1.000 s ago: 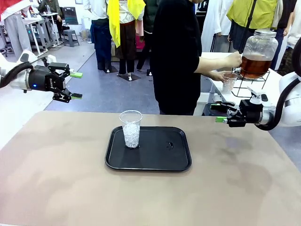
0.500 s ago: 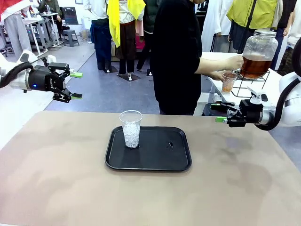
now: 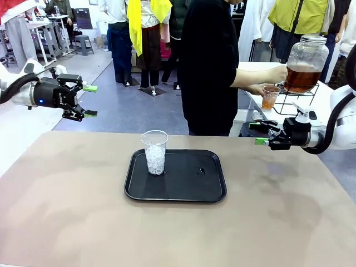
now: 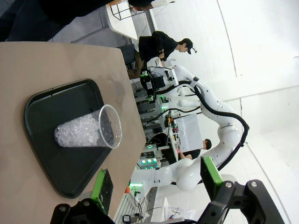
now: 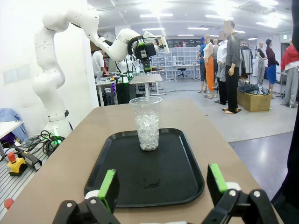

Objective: Pour the drink into the iced cup.
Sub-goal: Pick up the iced cup indicated by the human and present it to them.

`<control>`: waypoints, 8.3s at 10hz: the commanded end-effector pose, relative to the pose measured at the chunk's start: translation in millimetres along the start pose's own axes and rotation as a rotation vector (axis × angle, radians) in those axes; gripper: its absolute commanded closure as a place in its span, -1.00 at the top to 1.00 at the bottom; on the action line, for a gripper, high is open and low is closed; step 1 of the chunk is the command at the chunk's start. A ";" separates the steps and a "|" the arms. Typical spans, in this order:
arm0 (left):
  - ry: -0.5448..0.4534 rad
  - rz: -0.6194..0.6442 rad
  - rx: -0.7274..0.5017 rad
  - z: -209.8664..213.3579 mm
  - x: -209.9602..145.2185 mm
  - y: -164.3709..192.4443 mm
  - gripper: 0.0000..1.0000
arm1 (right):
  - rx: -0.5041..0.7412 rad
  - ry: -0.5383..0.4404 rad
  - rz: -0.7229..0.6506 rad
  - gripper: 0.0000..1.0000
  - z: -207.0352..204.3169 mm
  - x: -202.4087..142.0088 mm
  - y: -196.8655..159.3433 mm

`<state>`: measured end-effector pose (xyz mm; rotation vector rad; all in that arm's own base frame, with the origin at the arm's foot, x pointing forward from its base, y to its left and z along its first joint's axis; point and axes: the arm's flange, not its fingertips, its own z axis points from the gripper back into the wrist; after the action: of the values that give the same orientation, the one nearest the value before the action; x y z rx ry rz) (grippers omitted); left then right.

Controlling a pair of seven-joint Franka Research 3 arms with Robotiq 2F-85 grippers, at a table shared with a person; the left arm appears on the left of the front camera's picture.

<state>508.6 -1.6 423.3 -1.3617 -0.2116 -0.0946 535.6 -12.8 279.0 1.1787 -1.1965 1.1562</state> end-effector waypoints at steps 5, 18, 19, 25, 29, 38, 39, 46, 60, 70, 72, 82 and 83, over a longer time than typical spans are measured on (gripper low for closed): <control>-0.003 -0.001 0.002 -0.1 -1.7 -1.0 1.00 | 0.000 0.002 0.003 1.00 0.5 3.2 -2.2; -0.003 -0.001 0.002 -0.1 -1.7 -1.0 1.00 | 0.000 0.002 0.003 1.00 0.5 3.2 -2.2; -0.003 -0.001 0.002 -0.1 -1.7 -1.0 1.00 | 0.000 0.002 0.003 1.00 0.5 3.2 -2.2; -0.003 -0.001 0.002 -0.1 -1.7 -1.0 1.00 | 0.000 0.002 0.003 1.00 0.5 3.2 -2.2; -0.003 -0.001 0.002 -0.1 -1.7 -1.0 1.00 | 0.000 0.002 0.003 1.00 0.5 3.2 -2.2; -0.003 -0.001 0.002 -0.1 -1.7 -1.0 1.00 | 0.000 0.002 0.003 1.00 0.5 3.2 -2.2; -0.003 -0.001 0.002 -0.1 -1.7 -1.0 1.00 | 0.000 0.002 0.003 1.00 0.5 3.2 -2.2; -0.003 -0.001 0.002 -0.1 -1.7 -1.0 1.00 | 0.000 0.002 0.003 1.00 0.5 3.2 -2.2; -0.003 -0.001 0.002 -0.1 -1.7 -1.0 1.00 | 0.000 0.002 0.003 1.00 0.5 3.2 -2.2; -0.003 -0.001 0.002 -0.1 -1.7 -1.0 1.00 | 0.000 0.002 0.003 1.00 0.5 3.2 -2.2; -0.003 -0.001 0.002 -0.1 -1.7 -1.0 1.00 | 0.000 0.002 0.003 1.00 0.5 3.2 -2.2; -0.003 -0.001 0.002 -0.1 -1.7 -1.0 1.00 | 0.000 0.002 0.003 1.00 0.5 3.2 -2.2; -0.003 -0.001 0.002 -0.1 -1.7 -1.0 1.00 | 0.000 0.002 0.003 1.00 0.5 3.2 -2.2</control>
<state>508.6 -1.6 423.3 -1.3617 -0.2116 -0.0946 535.6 -12.8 279.0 1.1786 -1.1965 1.1562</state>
